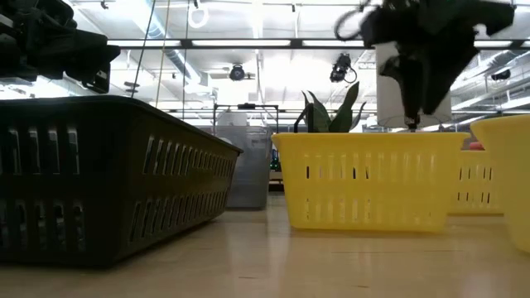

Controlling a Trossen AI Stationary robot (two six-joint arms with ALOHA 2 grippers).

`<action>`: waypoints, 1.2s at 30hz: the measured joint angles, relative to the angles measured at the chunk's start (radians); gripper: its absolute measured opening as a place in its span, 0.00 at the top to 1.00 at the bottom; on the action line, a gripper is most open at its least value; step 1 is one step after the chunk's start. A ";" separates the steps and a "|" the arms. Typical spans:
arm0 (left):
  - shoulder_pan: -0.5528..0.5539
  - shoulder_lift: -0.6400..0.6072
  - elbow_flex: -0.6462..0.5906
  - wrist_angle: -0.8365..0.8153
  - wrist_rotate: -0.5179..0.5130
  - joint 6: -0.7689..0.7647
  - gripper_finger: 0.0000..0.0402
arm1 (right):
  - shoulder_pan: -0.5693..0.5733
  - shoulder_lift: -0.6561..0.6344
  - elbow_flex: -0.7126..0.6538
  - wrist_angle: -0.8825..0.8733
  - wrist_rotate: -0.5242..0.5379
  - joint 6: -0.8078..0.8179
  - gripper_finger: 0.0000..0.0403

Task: Stack baskets on shelf by color
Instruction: Stack the bottom right yellow bin on the top of the top yellow bin

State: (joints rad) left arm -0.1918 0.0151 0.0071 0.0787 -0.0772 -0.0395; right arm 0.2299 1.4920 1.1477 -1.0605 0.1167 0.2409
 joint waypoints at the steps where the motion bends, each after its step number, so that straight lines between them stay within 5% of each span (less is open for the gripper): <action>1: 0.000 0.000 0.000 0.000 0.000 0.000 0.71 | 0.018 0.027 0.026 0.001 0.000 0.010 0.52; 11: 0.000 0.000 0.000 0.000 0.000 0.000 0.71 | 0.191 0.211 0.180 -0.015 -0.045 0.227 0.52; 24: 0.000 0.000 0.000 0.001 0.000 0.000 0.71 | 0.334 0.221 0.180 -0.115 -0.086 0.687 0.46; 36: 0.000 0.000 0.000 0.000 0.000 0.000 0.71 | 0.360 0.221 0.180 -0.150 -0.102 0.861 0.42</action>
State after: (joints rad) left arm -0.1917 0.0149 0.0071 0.0784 -0.0772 -0.0398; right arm 0.5895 1.7128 1.3277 -1.2110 0.0143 1.1014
